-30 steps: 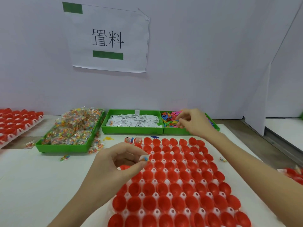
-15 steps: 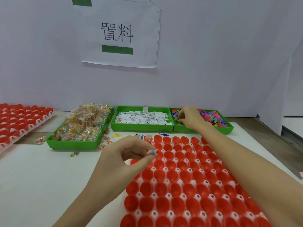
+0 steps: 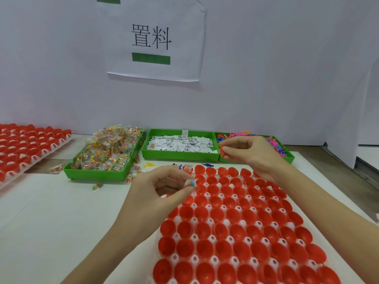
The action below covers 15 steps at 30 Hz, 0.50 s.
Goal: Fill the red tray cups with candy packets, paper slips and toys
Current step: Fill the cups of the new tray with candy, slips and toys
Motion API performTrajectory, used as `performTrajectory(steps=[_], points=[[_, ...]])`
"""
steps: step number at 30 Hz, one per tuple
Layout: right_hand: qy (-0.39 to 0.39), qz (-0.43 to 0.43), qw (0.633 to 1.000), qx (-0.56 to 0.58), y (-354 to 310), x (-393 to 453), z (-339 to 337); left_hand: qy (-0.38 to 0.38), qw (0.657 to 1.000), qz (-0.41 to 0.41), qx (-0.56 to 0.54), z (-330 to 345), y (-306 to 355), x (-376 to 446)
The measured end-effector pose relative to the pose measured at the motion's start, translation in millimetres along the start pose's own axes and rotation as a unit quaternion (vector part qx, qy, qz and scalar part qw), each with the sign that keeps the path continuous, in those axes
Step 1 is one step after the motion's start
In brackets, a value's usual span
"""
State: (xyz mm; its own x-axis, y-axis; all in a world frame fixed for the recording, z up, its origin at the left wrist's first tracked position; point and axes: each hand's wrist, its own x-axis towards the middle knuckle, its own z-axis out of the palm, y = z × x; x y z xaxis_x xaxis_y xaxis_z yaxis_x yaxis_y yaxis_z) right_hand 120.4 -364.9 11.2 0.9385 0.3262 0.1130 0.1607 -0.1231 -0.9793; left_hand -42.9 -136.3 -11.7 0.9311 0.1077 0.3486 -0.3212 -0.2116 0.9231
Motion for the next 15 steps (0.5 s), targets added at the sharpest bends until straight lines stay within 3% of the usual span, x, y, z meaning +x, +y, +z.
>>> performTrajectory(steps=[7,15], points=[[-0.072,-0.032,0.997,-0.013,-20.9,-63.7,31.3,0.019,0.998,-0.034,-0.044,5.8,0.1,-2.9],[-0.079,-0.084,0.987,-0.109,-20.6,-92.3,51.0,0.011,0.999,-0.024,-0.021,10.8,-2.2,-6.3]])
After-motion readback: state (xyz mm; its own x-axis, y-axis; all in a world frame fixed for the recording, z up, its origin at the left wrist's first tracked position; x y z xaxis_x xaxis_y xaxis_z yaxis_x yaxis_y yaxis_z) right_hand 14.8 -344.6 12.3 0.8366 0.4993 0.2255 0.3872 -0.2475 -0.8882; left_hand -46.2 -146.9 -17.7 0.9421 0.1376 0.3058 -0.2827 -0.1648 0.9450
